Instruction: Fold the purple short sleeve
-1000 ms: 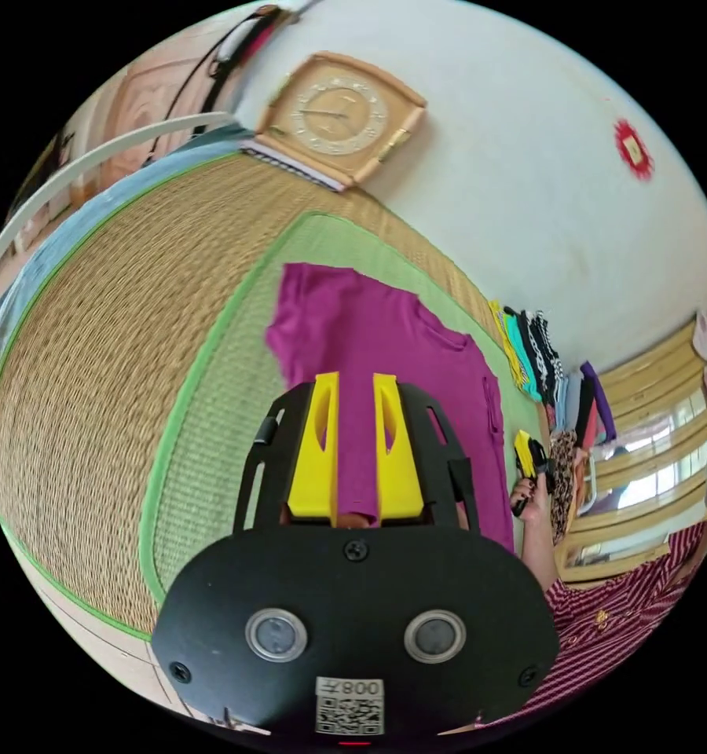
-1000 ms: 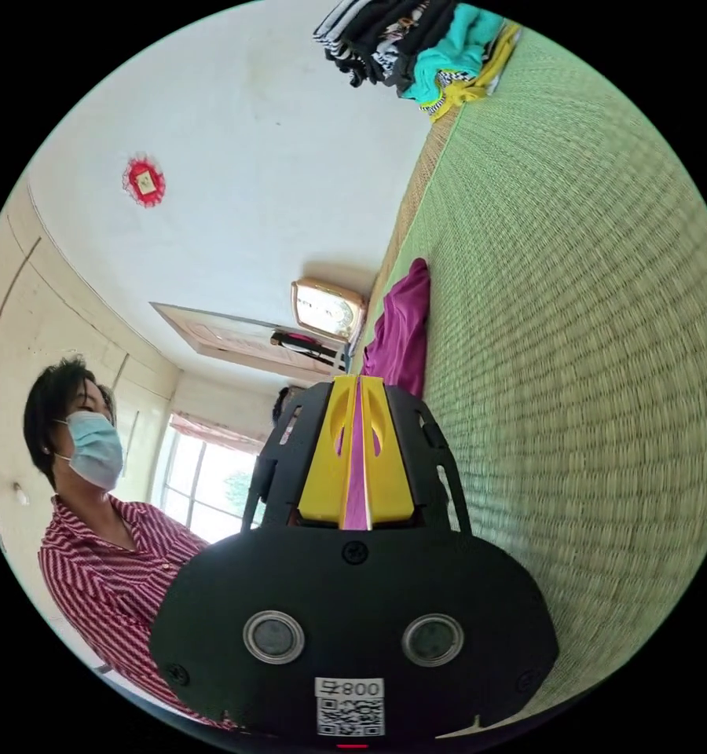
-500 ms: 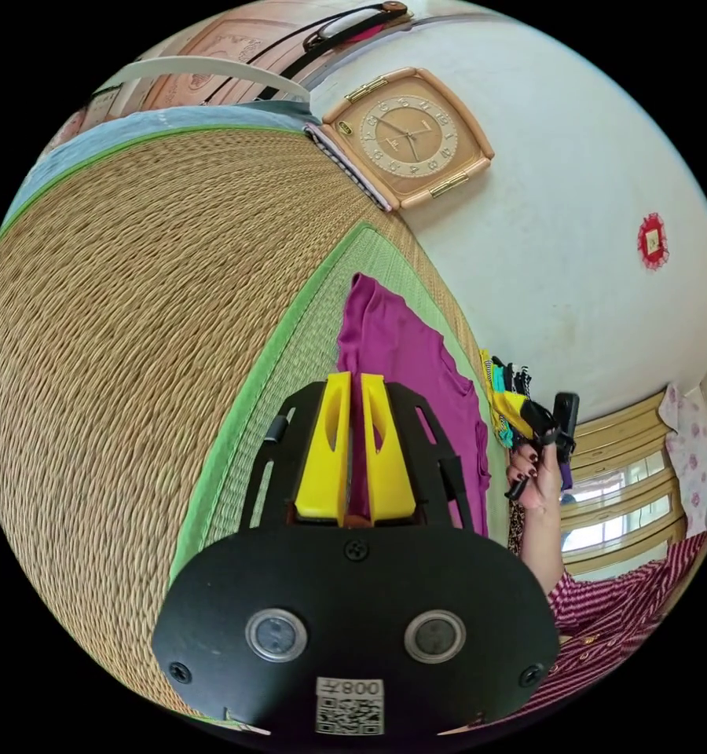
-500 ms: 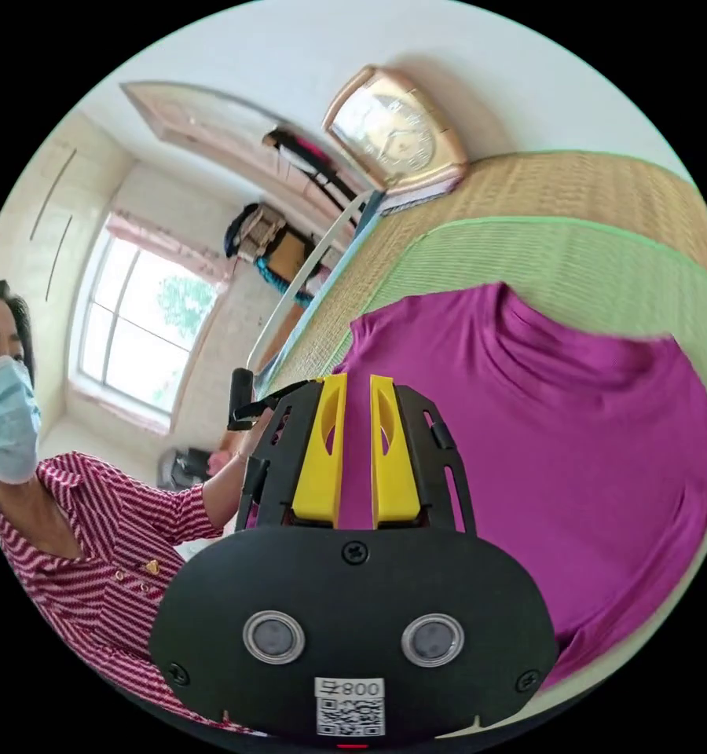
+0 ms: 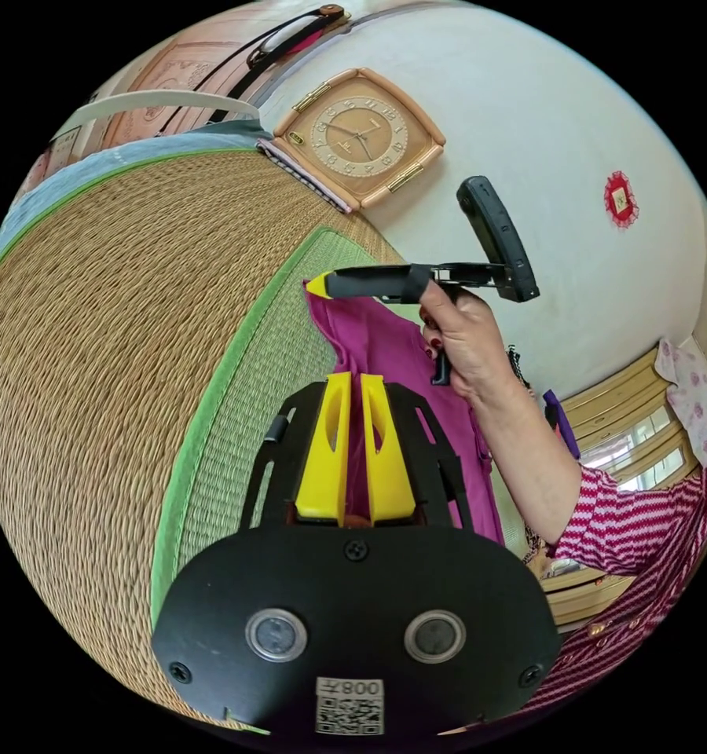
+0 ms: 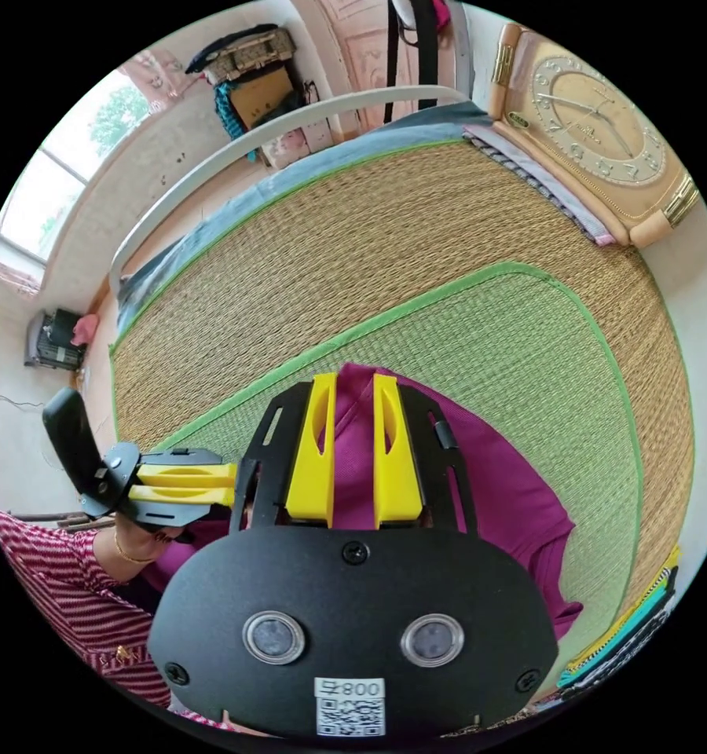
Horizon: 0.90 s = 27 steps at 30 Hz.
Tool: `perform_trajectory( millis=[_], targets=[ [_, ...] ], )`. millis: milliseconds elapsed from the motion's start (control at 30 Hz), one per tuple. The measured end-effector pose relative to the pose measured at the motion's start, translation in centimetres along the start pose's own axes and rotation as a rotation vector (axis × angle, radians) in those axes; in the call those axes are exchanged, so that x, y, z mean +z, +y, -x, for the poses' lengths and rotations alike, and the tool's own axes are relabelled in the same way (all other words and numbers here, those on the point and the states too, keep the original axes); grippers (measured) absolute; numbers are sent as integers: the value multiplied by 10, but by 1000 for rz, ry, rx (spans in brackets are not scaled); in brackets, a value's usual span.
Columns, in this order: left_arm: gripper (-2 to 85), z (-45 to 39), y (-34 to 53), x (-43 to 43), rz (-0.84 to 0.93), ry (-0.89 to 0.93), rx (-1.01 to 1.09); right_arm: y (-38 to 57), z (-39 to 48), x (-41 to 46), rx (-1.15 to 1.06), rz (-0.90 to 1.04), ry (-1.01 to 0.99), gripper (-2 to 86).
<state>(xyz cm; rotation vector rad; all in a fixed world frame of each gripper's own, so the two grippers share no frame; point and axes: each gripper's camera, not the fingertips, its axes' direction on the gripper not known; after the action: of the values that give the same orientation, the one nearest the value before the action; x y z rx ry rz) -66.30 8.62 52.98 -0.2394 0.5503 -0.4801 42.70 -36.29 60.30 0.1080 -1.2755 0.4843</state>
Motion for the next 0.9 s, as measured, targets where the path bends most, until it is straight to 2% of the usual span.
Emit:
perform_trajectory(
  millis=[200,333,500,633,733,900],
  targets=[
    [21,-21,9,-9,-16,-23,90,7,-9,9,11,-30,-65,17],
    [19,-48,16,-8,0,-21,207,53,-42,-19,75,-143,-140,5],
    [14,-85,26,17,136,-61,370,124,-99,-30,231,-232,-257,4],
    [11,-97,35,39,241,-68,419,169,-129,-24,330,-277,-321,10],
    [10,-102,39,46,267,-82,426,164,-111,-32,249,-313,-349,30],
    [9,-103,46,52,272,-84,409,100,-29,-33,0,-226,-217,89]
  ],
)
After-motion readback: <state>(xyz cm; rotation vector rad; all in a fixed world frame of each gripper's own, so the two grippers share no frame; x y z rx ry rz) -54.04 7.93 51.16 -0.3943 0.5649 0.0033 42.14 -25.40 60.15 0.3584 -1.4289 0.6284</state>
